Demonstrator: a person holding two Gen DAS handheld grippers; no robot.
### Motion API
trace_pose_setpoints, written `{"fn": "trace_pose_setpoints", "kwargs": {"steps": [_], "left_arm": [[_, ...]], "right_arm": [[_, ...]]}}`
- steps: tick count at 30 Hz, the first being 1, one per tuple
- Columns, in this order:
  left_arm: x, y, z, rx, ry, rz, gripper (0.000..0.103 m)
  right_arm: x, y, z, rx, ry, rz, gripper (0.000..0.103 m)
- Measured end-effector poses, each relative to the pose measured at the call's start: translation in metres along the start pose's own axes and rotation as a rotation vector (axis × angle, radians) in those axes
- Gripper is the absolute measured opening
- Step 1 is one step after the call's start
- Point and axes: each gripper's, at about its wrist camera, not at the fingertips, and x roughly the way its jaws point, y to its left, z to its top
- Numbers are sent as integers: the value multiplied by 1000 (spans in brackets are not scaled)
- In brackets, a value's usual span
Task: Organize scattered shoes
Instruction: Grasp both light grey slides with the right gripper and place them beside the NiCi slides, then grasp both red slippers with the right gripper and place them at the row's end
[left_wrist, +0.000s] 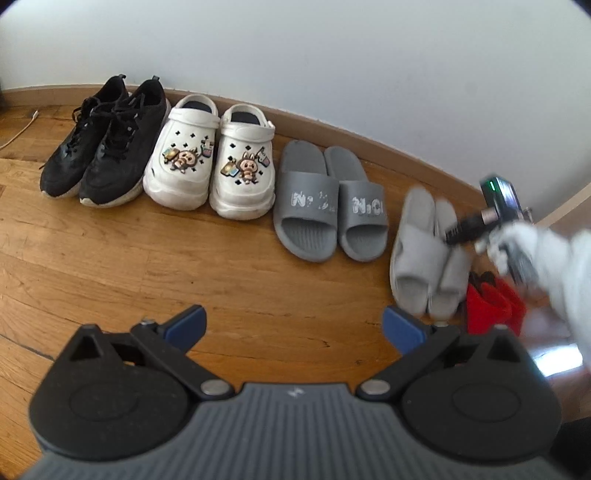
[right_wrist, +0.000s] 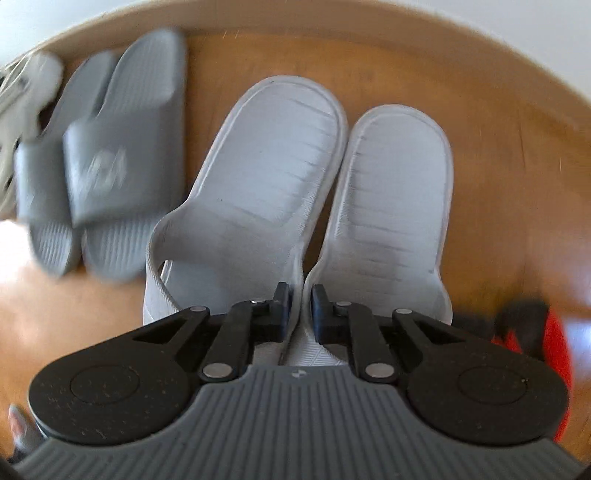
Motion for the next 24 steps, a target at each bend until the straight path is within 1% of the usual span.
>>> {"fn": "trace_pose_setpoints", "kwargs": {"steps": [3, 6, 7, 10, 12, 14, 15, 16, 17, 18, 19, 21, 24], "left_arm": [[5, -1, -1, 13, 21, 11, 103], [9, 0, -2, 19, 36, 24, 103], [9, 0, -2, 15, 37, 27, 103], [11, -1, -1, 9, 37, 31, 103], [11, -4, 0, 13, 33, 23, 103], [10, -8, 0, 25, 29, 14, 103], [11, -10, -1, 30, 29, 11, 103], [11, -11, -2, 34, 30, 7, 103], [11, -12, -3, 37, 30, 3, 103], [11, -14, -4, 40, 31, 0, 102], [11, -15, -4, 44, 32, -3, 103], [11, -16, -5, 50, 36, -7, 103], [12, -19, -7, 57, 40, -9, 103]], "right_arm": [[9, 6, 39, -5, -28, -27, 9], [15, 11, 68, 20, -59, -42, 7], [16, 12, 75, 23, -66, -46, 0], [15, 15, 87, 31, -86, -42, 0], [7, 16, 86, 37, -92, -14, 7], [-16, 12, 80, 33, -116, 16, 24], [-30, 8, 73, 23, -134, 35, 28], [-44, 4, 67, 12, -154, 53, 35], [-56, -7, 59, 3, -160, 66, 44], [-69, -18, 52, -5, -165, 79, 50], [-78, -31, 38, -20, -149, 70, 57], [-95, -60, 9, -52, -114, 48, 60], [-89, -108, -45, -79, 3, -37, 61]]}}
